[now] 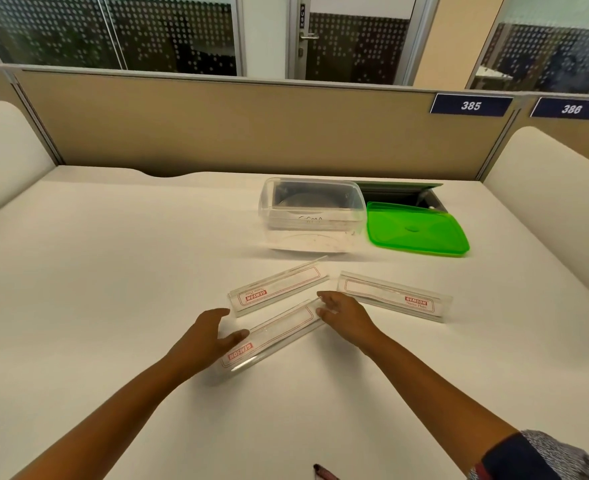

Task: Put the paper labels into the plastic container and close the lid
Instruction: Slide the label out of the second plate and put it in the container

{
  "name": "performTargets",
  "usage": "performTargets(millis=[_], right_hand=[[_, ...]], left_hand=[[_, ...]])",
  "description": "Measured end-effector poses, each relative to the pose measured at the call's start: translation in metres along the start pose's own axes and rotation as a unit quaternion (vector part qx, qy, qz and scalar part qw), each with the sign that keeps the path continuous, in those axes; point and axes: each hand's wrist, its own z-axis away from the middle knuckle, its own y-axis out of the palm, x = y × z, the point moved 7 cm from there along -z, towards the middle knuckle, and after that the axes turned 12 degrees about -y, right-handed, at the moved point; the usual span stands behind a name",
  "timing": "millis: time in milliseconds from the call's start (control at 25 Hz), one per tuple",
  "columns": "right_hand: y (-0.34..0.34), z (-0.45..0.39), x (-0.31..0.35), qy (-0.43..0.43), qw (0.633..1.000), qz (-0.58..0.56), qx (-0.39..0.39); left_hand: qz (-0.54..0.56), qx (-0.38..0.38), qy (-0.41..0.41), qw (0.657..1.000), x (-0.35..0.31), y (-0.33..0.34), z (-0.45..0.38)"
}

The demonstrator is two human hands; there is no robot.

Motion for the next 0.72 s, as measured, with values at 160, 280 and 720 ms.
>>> performTargets(millis=[160,280,720], right_hand=[[0.005,-0.003,0.0,0.002,1.0,0.017,0.003],[0.01,-0.003,0.0,0.002,1.0,0.024,0.003],[-0.009,0.002,0.008,-0.026,0.991,-0.107,-0.08]], left_hand=[[-0.037,-0.012,0.009,0.999,0.006,0.0,-0.001],[-0.081,-0.021,0.051,0.995,-0.007,0.007,0.006],[-0.046,-0.034,0.117,0.991,-0.085,0.02,0.01]])
